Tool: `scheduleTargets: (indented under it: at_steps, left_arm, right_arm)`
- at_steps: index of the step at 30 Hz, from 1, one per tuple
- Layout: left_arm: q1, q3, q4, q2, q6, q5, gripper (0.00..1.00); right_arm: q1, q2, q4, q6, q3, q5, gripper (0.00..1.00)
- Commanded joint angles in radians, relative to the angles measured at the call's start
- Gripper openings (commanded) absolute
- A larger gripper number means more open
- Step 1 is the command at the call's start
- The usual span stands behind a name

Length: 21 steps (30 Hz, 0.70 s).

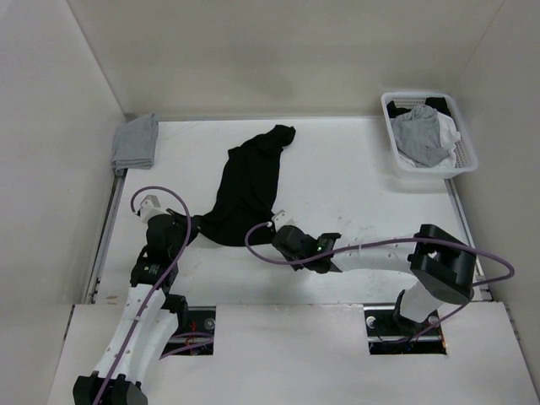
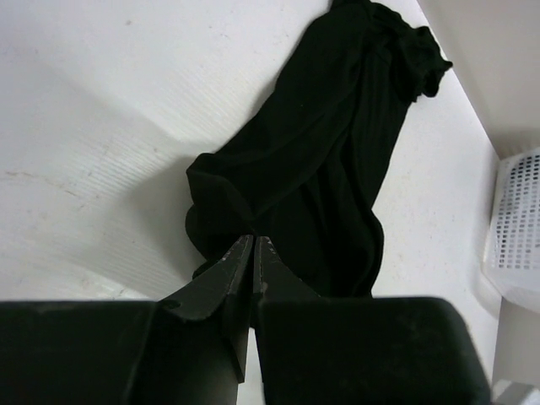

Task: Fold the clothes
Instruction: Flatten the tank top out

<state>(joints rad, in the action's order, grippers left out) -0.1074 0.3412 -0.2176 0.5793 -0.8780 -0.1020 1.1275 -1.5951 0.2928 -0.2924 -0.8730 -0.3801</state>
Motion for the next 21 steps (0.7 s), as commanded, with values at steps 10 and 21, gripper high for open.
scheduleTargets:
  at_steps: [10,21]
  left_arm:
    - [-0.011,-0.01,0.08,0.005,0.016,0.027,0.03]
    - [-0.013,-0.011,0.081,0.021,0.014,0.033,0.03]
  right_arm:
    - [-0.05,-0.055,-0.003,0.039,-0.05,-0.071,0.37]
    - [-0.087,-0.072,-0.041,0.041,-0.034,-0.082,0.36]
